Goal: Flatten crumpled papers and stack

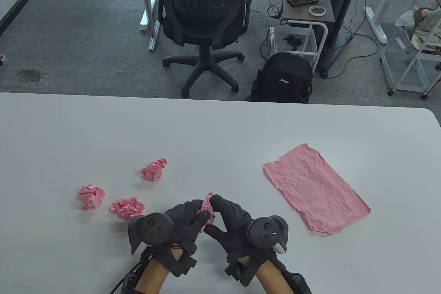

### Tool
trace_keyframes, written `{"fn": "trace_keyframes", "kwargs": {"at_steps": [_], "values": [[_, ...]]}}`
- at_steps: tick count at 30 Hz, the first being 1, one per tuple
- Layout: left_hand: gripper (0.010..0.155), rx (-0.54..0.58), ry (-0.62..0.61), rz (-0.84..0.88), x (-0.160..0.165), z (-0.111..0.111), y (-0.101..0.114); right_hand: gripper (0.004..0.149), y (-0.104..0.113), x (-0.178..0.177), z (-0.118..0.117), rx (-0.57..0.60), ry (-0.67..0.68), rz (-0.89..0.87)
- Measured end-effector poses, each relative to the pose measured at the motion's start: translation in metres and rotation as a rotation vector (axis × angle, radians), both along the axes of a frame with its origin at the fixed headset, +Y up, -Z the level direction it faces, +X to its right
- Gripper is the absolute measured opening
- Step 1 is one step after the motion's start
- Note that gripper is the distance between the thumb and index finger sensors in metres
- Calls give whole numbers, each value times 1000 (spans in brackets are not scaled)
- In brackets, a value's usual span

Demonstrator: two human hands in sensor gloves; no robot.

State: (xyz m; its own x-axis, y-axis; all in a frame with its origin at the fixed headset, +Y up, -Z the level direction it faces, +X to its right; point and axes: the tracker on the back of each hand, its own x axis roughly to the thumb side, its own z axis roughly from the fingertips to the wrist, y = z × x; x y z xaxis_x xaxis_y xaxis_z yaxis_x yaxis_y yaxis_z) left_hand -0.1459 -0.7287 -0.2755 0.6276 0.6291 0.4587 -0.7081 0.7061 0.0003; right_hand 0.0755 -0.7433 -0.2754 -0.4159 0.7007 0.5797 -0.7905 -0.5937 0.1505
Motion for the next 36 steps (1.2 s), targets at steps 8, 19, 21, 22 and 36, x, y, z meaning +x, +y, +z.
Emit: {"fn": "trace_keyframes", "kwargs": {"at_steps": [8,19,21,22,36], "values": [[67,-311,-294,331,13,-9,-24,84,3,5,13,5,95,-44],[66,-443,-436,490,20,-10,-40,75,-14,25,-3,-101,72,-123],[68,-437,-437,444,21,-9,-41,83,-11,25,-2,-91,87,-123],[69,-435,-432,387,22,-9,-41,82,-9,24,0,-76,83,-129],[91,-359,-388,389,21,-6,-28,52,4,23,7,46,-68,-143]]}}
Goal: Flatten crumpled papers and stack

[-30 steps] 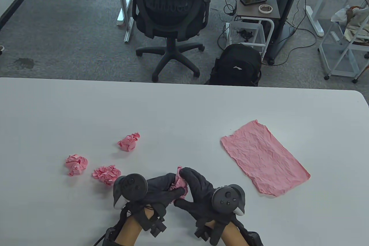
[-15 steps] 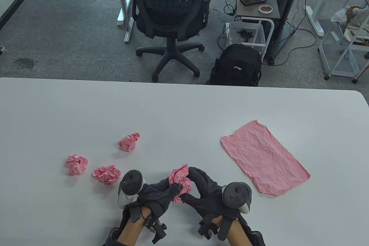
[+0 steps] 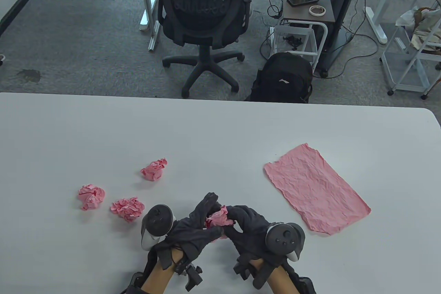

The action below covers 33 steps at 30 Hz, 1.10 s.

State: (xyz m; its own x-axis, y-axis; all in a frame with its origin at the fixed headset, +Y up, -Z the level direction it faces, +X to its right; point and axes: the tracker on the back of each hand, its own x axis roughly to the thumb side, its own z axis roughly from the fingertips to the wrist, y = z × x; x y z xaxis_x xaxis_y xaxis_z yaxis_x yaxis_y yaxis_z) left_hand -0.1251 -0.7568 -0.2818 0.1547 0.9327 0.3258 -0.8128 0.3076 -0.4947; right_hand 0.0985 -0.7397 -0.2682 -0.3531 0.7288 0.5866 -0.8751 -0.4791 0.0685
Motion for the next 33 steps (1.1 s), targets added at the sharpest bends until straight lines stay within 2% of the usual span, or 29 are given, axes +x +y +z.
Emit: {"fn": "trace_keyframes", "kwargs": {"at_steps": [2,3,5,10,14,16,18,20,21,22,23,25,26,28,30,32,33], "values": [[75,-4,31,81,-5,-3,-1,52,0,-1,0,-51,22,-100],[69,-51,35,172,-8,-4,-2,52,-2,0,-3,-107,60,-180],[64,-104,-29,287,-9,-6,-4,50,-6,6,-9,-202,123,-310],[64,-187,-226,385,-1,-4,-6,47,-19,19,-21,-394,218,-515],[64,-202,-237,376,1,-4,-8,46,-23,24,-23,-447,199,-540],[64,-201,-180,331,-2,-5,-9,48,-18,25,-20,-390,126,-481],[64,-174,14,229,-8,-4,-9,65,-5,23,-10,-207,4,-292],[63,-54,171,101,-16,-5,-4,62,16,17,2,110,-46,42],[63,-29,202,70,-17,-5,-3,60,23,13,8,179,-63,141],[63,-13,193,78,-16,-4,-2,61,26,5,13,197,-46,217],[64,-11,155,112,-14,-4,-1,70,25,-2,16,167,-13,268],[70,-70,32,215,-3,-2,-3,90,15,-13,16,44,41,371],[75,-106,-5,259,1,0,-4,96,11,-14,17,26,51,382],[77,-86,22,267,3,2,-3,93,12,-13,15,90,26,352],[76,-18,38,174,2,0,1,86,14,-9,14,100,22,308],[71,35,46,137,-1,1,4,86,14,-7,12,78,80,239],[67,17,37,156,-2,1,4,85,13,-4,11,45,98,181]]}}
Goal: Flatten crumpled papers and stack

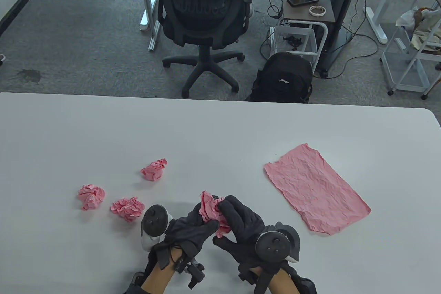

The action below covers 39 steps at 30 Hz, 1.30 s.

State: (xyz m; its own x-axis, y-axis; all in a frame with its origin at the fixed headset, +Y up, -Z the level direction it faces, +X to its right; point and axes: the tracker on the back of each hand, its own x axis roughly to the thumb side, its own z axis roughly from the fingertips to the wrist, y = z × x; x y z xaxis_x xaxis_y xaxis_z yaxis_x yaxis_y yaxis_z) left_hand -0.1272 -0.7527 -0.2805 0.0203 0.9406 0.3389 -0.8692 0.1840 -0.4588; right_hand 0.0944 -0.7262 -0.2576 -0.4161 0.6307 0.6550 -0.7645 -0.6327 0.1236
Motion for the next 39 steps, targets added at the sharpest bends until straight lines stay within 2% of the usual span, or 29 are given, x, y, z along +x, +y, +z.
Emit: {"fn": "trace_keyframes", "kwargs": {"at_steps": [3,5,8,11,13,15,17,19,21,22,23,25,27,28,29,30,31,33,34,36,39], "values": [[63,-7,-21,13,0,-1,-2,85,-3,3,-3,-101,5,-163],[67,2,-105,-45,6,0,-3,87,-4,3,-5,-108,-4,-68],[67,-20,-116,-33,8,2,-4,84,-1,5,-4,-4,-56,50],[61,-25,-50,-42,3,-1,-4,69,1,11,-7,4,-118,-56],[57,11,-37,-73,1,-1,-2,64,-1,16,-10,-33,-138,-103],[54,11,40,-77,-1,0,-1,60,-6,20,-14,-136,-119,-201],[52,-13,68,-67,-4,-3,-2,55,-13,23,-19,-258,-90,-331],[51,-28,67,-37,-8,-4,-3,51,-18,24,-21,-333,-72,-389],[52,-40,40,-12,-8,-3,-4,47,-19,26,-22,-337,-96,-386],[52,-41,10,-19,-6,-3,-4,50,-18,25,-22,-318,-90,-367],[54,-35,-16,-49,-4,-2,-3,60,-17,21,-21,-320,-25,-316],[54,20,10,-122,0,0,0,85,-18,12,-17,-343,27,-222],[54,78,2,-229,4,3,4,94,-18,6,-12,-330,9,-76],[53,101,14,-283,4,4,5,91,-17,5,-12,-298,-40,-38],[53,106,26,-296,3,3,5,82,-17,8,-13,-277,-100,-64],[52,93,49,-286,1,2,5,72,-17,10,-16,-279,-103,-99],[51,78,64,-244,-1,0,5,63,-19,16,-19,-322,-120,-168],[51,37,85,-209,-7,-1,4,54,-20,24,-24,-381,-84,-279],[51,37,115,-210,-10,-1,4,48,-21,31,-26,-405,-107,-337],[49,68,156,-236,-15,-3,5,44,-20,36,-28,-388,-154,-379],[48,82,205,-255,-19,-3,7,42,-21,38,-29,-415,-99,-418]]}}
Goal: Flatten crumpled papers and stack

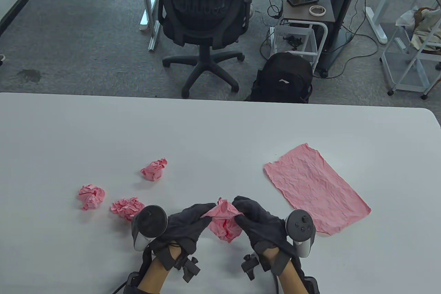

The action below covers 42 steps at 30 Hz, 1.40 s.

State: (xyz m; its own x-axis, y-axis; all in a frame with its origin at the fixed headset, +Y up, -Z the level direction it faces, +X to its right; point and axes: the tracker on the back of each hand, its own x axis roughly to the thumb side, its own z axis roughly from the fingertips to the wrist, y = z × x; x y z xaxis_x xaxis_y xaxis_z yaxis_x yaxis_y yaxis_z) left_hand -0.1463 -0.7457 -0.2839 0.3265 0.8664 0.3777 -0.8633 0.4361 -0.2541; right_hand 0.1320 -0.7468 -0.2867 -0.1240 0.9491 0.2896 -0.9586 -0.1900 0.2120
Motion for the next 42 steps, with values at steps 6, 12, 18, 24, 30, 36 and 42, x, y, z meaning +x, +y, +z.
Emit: {"fn": "trace_keyframes", "kwargs": {"at_steps": [6,12,18,24,30,36,42], "values": [[48,-106,-46,292,-12,-5,-5,49,-8,11,-7,-69,-4,-138],[47,-109,-147,268,-1,-3,-5,87,-10,-7,-3,-62,256,-131],[46,87,-50,-9,8,4,7,102,-11,-34,10,-78,367,170],[52,143,40,-152,2,5,10,46,-10,-22,5,-38,88,164],[99,-138,-182,49,9,2,-9,44,-6,-11,5,44,-72,59],[128,-114,-293,-225,29,9,-10,47,-3,-8,8,72,-113,-100],[71,-47,-153,-135,29,8,-7,55,-4,-14,9,86,-88,-35]]}}
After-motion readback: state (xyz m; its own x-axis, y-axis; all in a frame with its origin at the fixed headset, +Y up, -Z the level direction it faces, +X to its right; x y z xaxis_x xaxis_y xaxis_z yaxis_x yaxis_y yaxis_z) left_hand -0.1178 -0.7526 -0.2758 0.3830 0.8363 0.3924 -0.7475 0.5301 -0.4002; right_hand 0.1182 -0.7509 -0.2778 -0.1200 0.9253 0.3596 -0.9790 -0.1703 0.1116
